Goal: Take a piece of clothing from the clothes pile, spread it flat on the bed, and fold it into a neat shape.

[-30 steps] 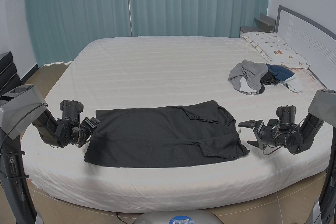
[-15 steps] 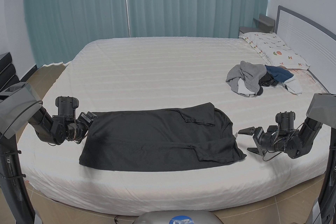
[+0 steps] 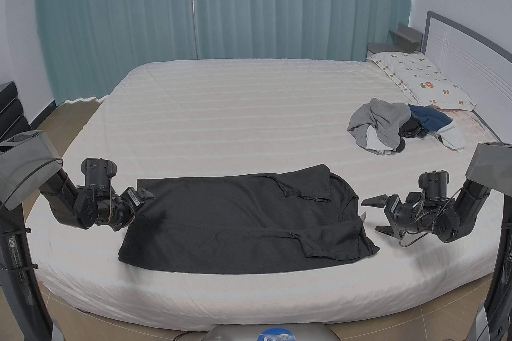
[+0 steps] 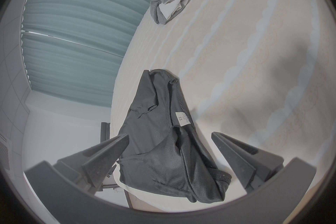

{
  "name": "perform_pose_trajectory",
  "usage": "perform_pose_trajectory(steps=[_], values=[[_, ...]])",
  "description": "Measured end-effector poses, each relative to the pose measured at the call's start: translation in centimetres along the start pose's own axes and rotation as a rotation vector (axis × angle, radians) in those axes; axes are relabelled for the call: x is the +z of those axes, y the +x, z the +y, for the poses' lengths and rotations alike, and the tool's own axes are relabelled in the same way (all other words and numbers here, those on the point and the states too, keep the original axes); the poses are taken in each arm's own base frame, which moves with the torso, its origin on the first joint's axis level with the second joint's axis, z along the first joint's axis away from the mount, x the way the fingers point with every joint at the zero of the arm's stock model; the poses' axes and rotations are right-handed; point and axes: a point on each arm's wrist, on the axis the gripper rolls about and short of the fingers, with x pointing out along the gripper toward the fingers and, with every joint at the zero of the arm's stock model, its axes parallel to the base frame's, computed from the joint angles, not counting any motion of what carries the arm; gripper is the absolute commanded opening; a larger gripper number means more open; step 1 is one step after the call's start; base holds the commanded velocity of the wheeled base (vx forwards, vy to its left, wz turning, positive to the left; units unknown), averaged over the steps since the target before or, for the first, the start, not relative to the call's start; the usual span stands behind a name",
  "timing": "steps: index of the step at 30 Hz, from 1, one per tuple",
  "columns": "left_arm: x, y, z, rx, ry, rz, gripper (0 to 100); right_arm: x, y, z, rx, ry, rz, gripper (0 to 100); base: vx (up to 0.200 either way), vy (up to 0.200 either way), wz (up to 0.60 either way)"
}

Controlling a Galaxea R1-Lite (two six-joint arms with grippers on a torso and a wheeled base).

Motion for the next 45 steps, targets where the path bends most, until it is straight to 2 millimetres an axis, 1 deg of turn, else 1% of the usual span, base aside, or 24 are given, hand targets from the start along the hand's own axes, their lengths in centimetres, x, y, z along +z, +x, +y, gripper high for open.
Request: perform_pose_trajectory(steps=[3, 7, 14, 20, 21, 27, 32, 40, 45], values=[[-0.2, -0.1, 0.7, -0.002, 0.046, 0.024, 100, 0.0, 0.0, 0.0, 0.0, 0.0, 0.001, 100, 0.0, 0.0, 0.0], [0.0, 0.1, 1.3, -0.02, 0.058, 0.045, 100, -0.1, 0.0, 0.0, -0.001, 0.001, 0.003, 100, 0.0, 0.0, 0.0], [0.5, 0.9, 1.4, -0.034, 0.071, 0.04, 100, -0.2, -0.1, -0.1, -0.002, 0.0, 0.006, 100, 0.0, 0.0, 0.0], [0.5, 1.6, 1.9, -0.022, 0.069, 0.047, 100, -0.2, -0.1, -0.1, -0.003, -0.008, 0.007, 100, 0.0, 0.0, 0.0], [0.4, 1.7, 2.0, -0.019, 0.069, 0.05, 0, -0.2, -0.1, -0.1, -0.003, -0.009, 0.007, 100, 0.0, 0.0, 0.0], [0.3, 2.1, 2.4, -0.001, 0.063, 0.051, 0, -0.3, -0.1, -0.2, -0.006, -0.008, 0.009, 100, 0.0, 0.0, 0.0], [0.6, 2.1, 3.0, 0.027, 0.049, 0.035, 0, -0.4, -0.1, -0.1, 0.007, -0.017, 0.001, 100, 0.0, 0.0, 0.0], [0.9, 2.0, 3.4, 0.074, 0.043, 0.001, 0, -0.5, 0.1, -0.1, 0.025, -0.036, -0.029, 100, 0.0, 0.0, 0.0], [0.9, 2.1, 3.4, 0.073, 0.037, -0.001, 0, -0.7, 0.6, 0.6, 0.009, -0.059, -0.071, 100, 0.0, 0.0, 0.0]])
